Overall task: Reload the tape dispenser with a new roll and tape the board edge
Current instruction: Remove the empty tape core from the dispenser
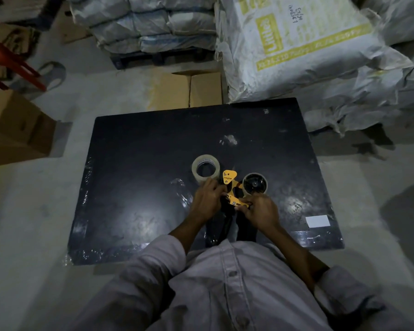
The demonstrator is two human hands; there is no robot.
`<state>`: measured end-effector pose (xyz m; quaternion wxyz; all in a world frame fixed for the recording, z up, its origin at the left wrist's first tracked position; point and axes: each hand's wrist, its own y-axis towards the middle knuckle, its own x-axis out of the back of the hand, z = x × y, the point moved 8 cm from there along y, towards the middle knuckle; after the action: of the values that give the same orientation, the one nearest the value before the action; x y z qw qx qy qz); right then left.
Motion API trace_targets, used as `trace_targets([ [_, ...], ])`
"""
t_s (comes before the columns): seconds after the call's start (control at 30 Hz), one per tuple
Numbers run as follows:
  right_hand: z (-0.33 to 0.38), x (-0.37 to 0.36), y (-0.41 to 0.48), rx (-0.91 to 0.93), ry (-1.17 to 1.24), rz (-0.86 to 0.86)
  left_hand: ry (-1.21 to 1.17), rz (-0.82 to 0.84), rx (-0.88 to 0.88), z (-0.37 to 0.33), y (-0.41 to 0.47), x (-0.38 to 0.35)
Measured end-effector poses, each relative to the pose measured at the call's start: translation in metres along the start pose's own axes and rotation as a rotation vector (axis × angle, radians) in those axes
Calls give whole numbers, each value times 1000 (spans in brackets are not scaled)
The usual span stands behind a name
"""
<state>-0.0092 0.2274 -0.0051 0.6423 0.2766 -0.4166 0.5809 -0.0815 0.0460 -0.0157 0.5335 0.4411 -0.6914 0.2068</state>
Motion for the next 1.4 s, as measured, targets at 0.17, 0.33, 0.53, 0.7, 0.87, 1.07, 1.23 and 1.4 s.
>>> trace_targets([
  [0.17,4,-1,-7,-5,66,-27,-114,72,119,10,-26,1],
  [0.33,11,5,-27,-33,69,-102,-274,63,295,26,-28,24],
  [0.53,-2,32,-55,-226,326,-331,-432,-26,316,19,-29,53],
  [0.7,-36,42,-58,-414,458,-451,-651,63,376,-7,-16,47],
  [0.87,-69,41,-39,-469,540,-448,-823,201,607,-30,8,7],
  [1.07,-119,24,-9,-592,608,-276,-509,276,680,-65,12,-31],
  [1.23,-98,22,12,-605,710,-40,-423,387,816,-63,16,-64],
  [1.4,-86,24,27,-595,779,125,-510,369,944,-54,23,-76],
])
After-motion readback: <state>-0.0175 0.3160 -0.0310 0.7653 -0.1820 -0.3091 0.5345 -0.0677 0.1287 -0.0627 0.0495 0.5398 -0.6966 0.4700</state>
